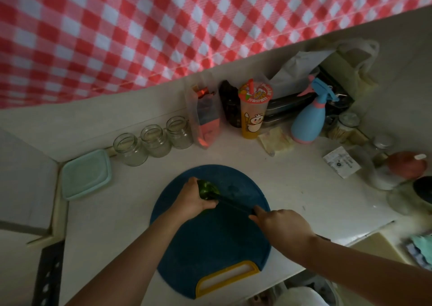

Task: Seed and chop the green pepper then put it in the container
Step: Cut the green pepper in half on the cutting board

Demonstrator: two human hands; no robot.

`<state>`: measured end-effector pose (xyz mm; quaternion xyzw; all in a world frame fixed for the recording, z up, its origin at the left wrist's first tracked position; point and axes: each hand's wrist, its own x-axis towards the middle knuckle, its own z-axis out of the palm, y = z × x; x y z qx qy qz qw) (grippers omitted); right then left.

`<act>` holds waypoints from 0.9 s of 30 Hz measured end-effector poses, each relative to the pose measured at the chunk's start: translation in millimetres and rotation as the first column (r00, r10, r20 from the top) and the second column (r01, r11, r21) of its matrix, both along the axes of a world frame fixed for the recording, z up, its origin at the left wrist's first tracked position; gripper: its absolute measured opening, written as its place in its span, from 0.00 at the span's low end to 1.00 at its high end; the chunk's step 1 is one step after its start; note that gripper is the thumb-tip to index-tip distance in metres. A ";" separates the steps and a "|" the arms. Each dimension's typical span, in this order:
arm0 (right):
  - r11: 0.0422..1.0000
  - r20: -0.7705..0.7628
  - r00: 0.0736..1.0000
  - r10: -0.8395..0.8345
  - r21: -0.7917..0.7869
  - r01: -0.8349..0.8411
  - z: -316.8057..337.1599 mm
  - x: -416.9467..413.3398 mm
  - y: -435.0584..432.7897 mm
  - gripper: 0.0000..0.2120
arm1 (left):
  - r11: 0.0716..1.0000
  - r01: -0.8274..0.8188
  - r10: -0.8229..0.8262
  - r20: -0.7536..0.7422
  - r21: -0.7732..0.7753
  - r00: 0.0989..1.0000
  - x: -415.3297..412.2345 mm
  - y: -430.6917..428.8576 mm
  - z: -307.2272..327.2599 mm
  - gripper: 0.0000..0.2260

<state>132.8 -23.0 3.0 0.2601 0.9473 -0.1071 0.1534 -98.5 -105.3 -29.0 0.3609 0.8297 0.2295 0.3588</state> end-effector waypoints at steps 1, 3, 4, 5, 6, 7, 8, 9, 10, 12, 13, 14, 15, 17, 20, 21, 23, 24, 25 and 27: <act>1.000 0.000 1.000 -0.013 -0.013 0.013 -0.1 -1.4 -3.1 0.21 | 1.000 -0.007 0.007 -0.003 0.002 1.000 0.2 0.6 0.4 0.29; 0.998 0.009 1.000 -0.029 -0.058 0.029 1.3 -3.6 -5.4 0.21 | 1.000 -0.011 0.011 -0.005 0.000 1.000 0.6 1.2 1.8 0.28; 0.996 0.018 0.999 -0.035 -0.084 0.037 2.6 -4.2 -3.3 0.21 | 1.000 -0.009 0.009 -0.002 -0.008 1.000 0.6 1.5 2.3 0.28; 0.993 0.028 0.999 -0.039 -0.110 0.042 3.9 -4.5 0.8 0.21 | 1.000 -0.003 0.003 0.001 -0.014 1.000 0.3 1.6 2.8 0.29; 0.990 0.037 0.998 -0.041 -0.136 0.045 4.9 -4.5 5.9 0.21 | 1.000 0.005 -0.005 0.007 -0.019 1.000 0.1 1.7 3.4 0.29; 0.987 0.044 0.998 -0.041 -0.154 0.047 5.8 -4.3 11.5 0.21 | 1.000 0.014 -0.013 0.013 -0.020 1.000 0.2 1.6 4.3 0.29; 0.986 0.049 0.998 -0.036 -0.160 0.043 7.2 -4.4 15.9 0.22 | 1.000 0.021 -0.020 0.019 -0.021 1.000 0.1 1.6 4.8 0.29; 0.987 0.058 0.998 -0.028 -0.158 0.037 8.1 -4.3 18.0 0.22 | 0.999 0.027 -0.027 0.021 -0.020 0.999 -0.3 1.5 4.8 0.29; 0.987 0.063 0.998 -0.022 -0.155 0.031 8.5 -4.4 17.7 0.22 | 0.999 0.029 -0.029 0.021 -0.021 0.999 -1.0 1.3 4.3 0.28; 0.989 0.062 0.998 -0.021 -0.148 0.030 6.5 -4.3 11.2 0.23 | 0.999 0.020 -0.020 0.016 -0.025 1.000 -1.7 1.1 3.4 0.28; 0.991 0.052 0.998 -0.023 -0.131 0.030 4.5 -4.1 6.4 0.22 | 1.000 0.013 -0.012 0.011 -0.026 1.000 -1.6 1.2 3.0 0.28; 0.994 0.036 0.999 -0.024 -0.106 0.027 2.5 -3.9 1.8 0.22 | 1.000 0.004 -0.004 0.009 -0.024 1.000 -1.0 1.4 2.4 0.28; 0.996 0.017 1.000 -0.024 -0.081 0.025 0.7 -3.7 -2.1 0.22 | 1.000 -0.006 0.006 0.005 -0.022 1.000 -0.2 2.0 2.1 0.28; 0.999 -0.018 0.999 -0.031 -0.042 0.030 -2.0 -3.7 -8.0 0.21 | 0.999 -0.039 0.039 -0.006 -0.018 0.999 1.6 3.2 1.5 0.28; 0.998 -0.048 0.997 -0.055 -0.013 0.055 -3.6 -5.2 -16.2 0.21 | 0.994 -0.111 0.111 -0.019 -0.013 0.994 7.1 6.0 0.3 0.31; 0.997 -0.052 0.996 -0.072 -0.017 0.071 -4.2 -5.7 -18.3 0.22 | 0.989 -0.145 0.145 -0.022 -0.016 0.989 10.0 6.9 0.8 0.34; 0.995 -0.043 0.994 -0.102 -0.024 0.101 -4.9 -7.4 -21.1 0.21 | 0.977 -0.212 0.212 -0.026 -0.020 0.977 14.7 8.8 0.2 0.37; 0.994 -0.030 0.993 -0.110 -0.016 0.110 -4.6 -8.1 -22.3 0.21 | 0.970 -0.241 0.241 -0.027 -0.018 0.970 16.9 9.5 0.0 0.38; 0.993 -0.021 0.993 -0.119 -0.010 0.119 -4.3 -8.6 -23.4 0.21 | 0.964 -0.264 0.263 -0.024 -0.015 0.964 19.8 10.1 0.9 0.39; 0.991 -0.032 0.990 -0.135 -0.002 0.135 -3.6 -9.3 -25.3 0.22 | 0.954 -0.301 0.301 -0.022 0.002 0.953 26.3 11.3 1.1 0.40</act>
